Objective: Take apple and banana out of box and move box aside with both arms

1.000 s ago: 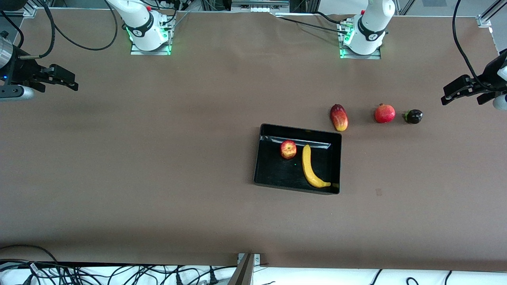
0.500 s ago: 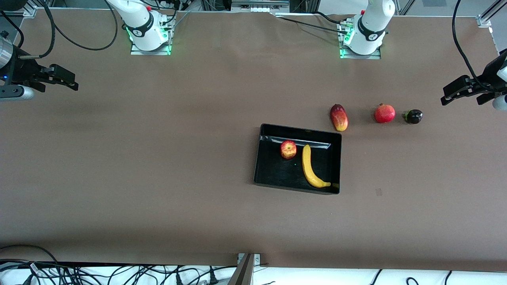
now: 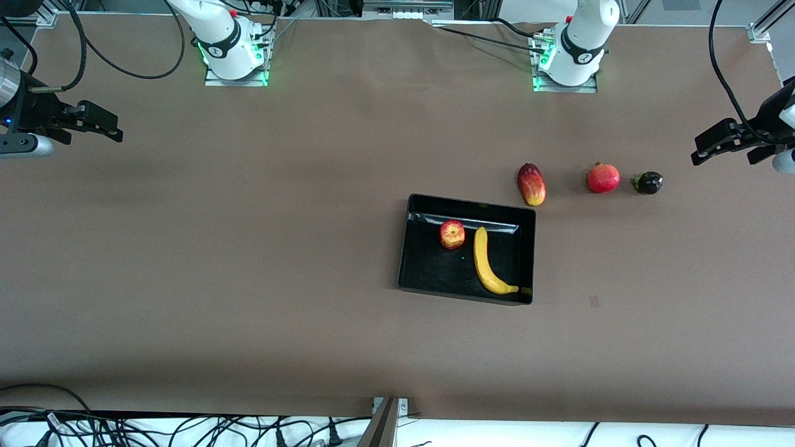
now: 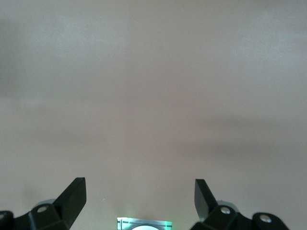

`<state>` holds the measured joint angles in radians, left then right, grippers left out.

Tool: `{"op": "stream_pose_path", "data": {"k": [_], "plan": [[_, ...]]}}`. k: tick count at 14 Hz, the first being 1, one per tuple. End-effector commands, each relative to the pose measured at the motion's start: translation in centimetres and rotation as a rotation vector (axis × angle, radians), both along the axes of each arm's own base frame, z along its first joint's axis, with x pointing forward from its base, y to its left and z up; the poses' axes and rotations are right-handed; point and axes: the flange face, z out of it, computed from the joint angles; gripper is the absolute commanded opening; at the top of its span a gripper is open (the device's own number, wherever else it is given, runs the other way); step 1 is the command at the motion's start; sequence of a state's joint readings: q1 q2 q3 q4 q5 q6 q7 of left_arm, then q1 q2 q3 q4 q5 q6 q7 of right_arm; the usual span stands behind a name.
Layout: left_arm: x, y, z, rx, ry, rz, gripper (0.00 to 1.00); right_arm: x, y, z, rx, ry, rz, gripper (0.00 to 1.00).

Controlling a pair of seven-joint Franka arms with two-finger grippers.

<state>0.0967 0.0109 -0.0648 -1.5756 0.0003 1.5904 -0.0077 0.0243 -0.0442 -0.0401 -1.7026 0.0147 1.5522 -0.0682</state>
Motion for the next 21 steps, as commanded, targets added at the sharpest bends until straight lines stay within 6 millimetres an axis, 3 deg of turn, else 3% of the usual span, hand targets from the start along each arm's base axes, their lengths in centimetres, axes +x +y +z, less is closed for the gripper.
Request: {"op": "stream_pose_path", "data": {"k": [1,21], "plan": [[-0.11,-0.02,-0.32,-0.019,0.002,0.019,1.0,-0.03,-0.09,0.31,0.021,0.005,0.011,1.0],[0.24,-0.54,-0.76,-0.022,0.004,0.03,1.0,-0.05,-0.07,0.23,0.023,0.008,0.011,1.0]]}}
